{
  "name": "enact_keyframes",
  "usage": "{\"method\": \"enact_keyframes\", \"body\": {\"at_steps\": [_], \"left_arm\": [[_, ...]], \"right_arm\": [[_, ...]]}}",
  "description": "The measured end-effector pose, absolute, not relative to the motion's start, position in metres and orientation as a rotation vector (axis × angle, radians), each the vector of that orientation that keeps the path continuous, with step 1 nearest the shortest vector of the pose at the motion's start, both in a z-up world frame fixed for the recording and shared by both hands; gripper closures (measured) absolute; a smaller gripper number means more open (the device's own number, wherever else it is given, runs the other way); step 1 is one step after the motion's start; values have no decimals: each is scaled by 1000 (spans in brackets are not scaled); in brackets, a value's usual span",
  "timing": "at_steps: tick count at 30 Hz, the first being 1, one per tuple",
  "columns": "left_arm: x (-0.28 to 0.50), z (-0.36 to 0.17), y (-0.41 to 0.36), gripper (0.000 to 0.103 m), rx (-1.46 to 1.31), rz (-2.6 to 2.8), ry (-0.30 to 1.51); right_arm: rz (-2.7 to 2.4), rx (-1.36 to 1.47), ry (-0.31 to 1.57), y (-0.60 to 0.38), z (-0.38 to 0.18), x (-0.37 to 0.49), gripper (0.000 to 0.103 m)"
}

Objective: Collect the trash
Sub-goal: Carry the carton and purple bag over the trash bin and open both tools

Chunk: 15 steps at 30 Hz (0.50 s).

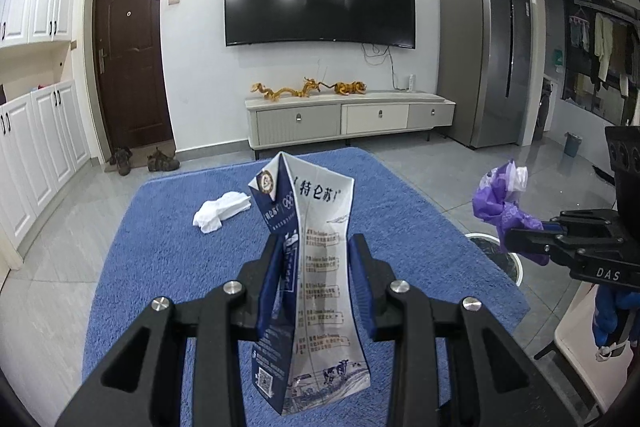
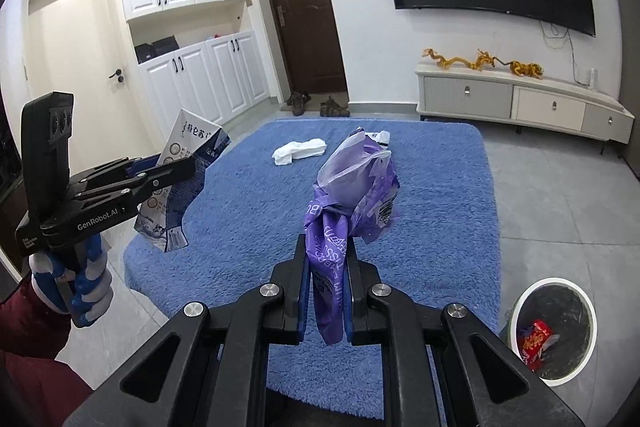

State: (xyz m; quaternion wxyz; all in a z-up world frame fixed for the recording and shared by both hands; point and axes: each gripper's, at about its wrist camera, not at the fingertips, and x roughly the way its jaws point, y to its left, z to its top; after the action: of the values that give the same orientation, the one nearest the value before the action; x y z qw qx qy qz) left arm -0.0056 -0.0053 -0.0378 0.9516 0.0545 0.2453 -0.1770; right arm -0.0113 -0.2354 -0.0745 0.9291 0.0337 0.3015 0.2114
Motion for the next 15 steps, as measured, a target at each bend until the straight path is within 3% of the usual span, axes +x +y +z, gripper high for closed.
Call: {"method": "enact_keyframes", "body": {"at_steps": [15], "left_arm": [[-4,-4,-55,71,215,-308,422]], "right_arm": [[385,153,563,-288,-80,-23,90]]}}
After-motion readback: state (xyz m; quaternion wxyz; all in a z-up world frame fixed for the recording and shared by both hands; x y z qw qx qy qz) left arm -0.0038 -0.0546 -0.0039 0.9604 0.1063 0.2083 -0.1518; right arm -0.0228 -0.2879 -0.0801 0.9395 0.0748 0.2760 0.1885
